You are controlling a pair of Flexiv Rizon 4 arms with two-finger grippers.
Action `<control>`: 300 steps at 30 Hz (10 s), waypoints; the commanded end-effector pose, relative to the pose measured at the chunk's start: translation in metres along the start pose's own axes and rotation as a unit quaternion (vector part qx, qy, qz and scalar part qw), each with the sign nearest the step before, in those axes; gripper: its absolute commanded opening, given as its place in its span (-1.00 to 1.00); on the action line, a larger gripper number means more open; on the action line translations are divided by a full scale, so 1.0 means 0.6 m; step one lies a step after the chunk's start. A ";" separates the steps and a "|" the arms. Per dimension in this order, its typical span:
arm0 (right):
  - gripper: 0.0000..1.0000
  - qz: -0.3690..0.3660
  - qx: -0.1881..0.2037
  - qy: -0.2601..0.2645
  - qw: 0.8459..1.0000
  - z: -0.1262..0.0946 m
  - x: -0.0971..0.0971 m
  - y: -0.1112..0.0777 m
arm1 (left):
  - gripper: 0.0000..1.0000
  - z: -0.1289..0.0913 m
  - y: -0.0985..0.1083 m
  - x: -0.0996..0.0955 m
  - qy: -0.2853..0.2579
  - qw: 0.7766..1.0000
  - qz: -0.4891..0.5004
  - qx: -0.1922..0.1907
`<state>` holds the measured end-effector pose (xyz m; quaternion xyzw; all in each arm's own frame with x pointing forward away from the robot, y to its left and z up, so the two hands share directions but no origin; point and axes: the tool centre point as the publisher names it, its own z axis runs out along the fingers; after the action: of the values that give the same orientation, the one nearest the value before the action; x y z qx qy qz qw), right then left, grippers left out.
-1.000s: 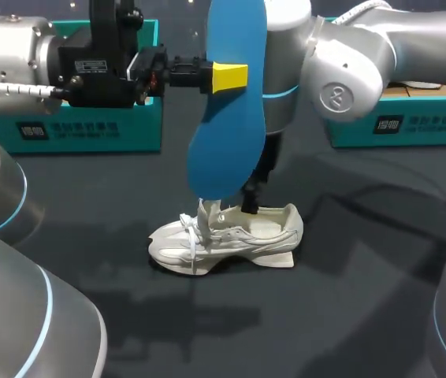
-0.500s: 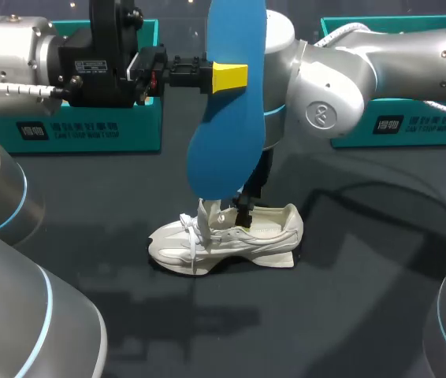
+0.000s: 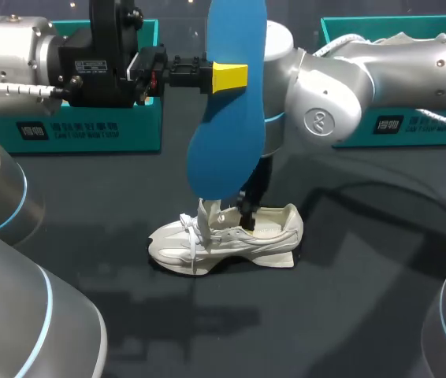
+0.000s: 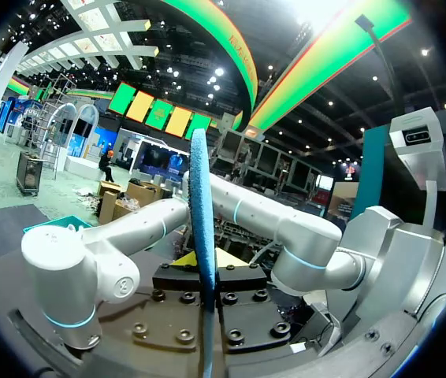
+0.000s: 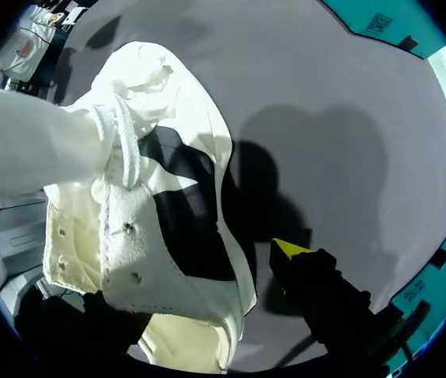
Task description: Take the shoe out of the shoebox, open the shoe tongue, remove and reinsert the insole, then place the shoe into the shoebox
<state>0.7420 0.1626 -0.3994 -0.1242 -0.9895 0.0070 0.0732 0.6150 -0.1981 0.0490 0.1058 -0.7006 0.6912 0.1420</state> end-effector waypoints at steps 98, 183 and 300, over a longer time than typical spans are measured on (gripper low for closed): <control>-1.00 0.553 -0.146 0.015 0.820 -0.014 0.014 -0.076 | -1.00 0.001 0.000 0.000 0.000 1.000 0.000 0.000; 1.00 0.371 -0.359 0.441 0.734 -0.273 0.011 -0.184 | -1.00 -0.002 -0.043 -0.042 -0.063 0.890 0.452 -0.008; -0.41 0.365 -0.475 0.509 0.619 -0.430 -0.073 -0.048 | -1.00 0.179 0.221 -0.408 -0.011 0.543 0.837 -0.070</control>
<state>0.8146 0.1219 -0.1487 -0.4759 -0.5329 -0.5018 0.4876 0.7924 -0.3111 -0.1601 -0.5305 -0.5182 0.4448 -0.5021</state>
